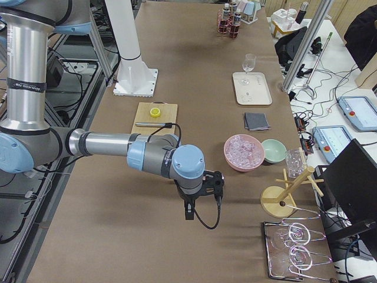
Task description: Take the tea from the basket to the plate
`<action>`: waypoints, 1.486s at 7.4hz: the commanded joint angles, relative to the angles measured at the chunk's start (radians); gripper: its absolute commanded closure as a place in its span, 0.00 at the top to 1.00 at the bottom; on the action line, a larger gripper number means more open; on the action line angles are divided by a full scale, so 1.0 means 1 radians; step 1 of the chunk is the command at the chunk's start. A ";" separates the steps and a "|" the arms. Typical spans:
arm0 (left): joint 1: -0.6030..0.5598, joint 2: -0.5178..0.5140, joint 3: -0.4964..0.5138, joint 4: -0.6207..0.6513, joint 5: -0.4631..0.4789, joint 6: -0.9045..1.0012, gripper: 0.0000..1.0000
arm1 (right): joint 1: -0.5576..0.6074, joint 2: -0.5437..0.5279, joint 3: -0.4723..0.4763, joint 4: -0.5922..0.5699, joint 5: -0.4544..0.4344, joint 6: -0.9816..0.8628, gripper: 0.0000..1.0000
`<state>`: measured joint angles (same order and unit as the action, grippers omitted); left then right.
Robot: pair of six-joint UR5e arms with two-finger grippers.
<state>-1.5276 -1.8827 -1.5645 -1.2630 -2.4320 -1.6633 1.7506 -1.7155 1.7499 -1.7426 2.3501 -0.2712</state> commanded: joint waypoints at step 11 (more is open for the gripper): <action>-0.037 -0.099 0.078 -0.003 -0.007 -0.001 0.00 | -0.003 0.017 -0.001 -0.003 0.000 0.004 1.00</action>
<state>-1.5632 -1.9811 -1.4768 -1.2627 -2.4287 -1.6642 1.7464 -1.6972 1.7503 -1.7457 2.3500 -0.2669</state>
